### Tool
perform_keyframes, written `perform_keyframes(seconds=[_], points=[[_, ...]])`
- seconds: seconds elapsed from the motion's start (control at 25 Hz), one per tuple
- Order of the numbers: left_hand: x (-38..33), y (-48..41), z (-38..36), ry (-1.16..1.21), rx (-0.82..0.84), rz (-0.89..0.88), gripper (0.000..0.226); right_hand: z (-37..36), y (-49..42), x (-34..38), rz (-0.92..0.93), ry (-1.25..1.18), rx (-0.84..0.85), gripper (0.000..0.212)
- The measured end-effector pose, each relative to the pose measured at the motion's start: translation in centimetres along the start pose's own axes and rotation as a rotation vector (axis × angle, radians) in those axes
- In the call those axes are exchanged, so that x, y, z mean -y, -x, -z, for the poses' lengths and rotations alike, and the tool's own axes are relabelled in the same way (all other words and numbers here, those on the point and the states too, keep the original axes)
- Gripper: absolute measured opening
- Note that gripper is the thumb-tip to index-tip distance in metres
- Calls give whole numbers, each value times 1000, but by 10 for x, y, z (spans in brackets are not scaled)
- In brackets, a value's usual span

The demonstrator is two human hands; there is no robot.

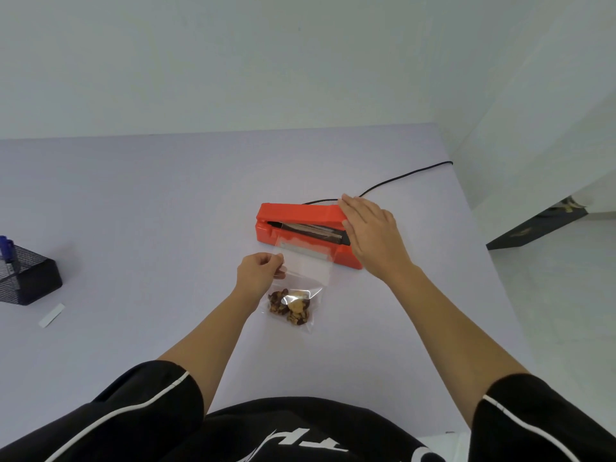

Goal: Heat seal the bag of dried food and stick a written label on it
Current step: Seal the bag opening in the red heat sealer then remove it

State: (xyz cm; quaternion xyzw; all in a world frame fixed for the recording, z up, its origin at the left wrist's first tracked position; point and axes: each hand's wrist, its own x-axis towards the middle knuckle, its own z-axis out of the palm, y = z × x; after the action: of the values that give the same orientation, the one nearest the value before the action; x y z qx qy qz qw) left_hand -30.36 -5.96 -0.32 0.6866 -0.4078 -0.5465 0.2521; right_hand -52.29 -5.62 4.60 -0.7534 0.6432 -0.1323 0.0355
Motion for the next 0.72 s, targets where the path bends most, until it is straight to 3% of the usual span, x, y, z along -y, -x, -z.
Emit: perform_keyframes(seconds=[0.24, 0.72], points=[[0, 1, 0, 2, -9, 9, 21, -20, 8, -11, -115, 17, 242, 49], [0, -1, 2, 1, 4, 13, 20, -27, 8, -17, -144, -16, 319, 50]])
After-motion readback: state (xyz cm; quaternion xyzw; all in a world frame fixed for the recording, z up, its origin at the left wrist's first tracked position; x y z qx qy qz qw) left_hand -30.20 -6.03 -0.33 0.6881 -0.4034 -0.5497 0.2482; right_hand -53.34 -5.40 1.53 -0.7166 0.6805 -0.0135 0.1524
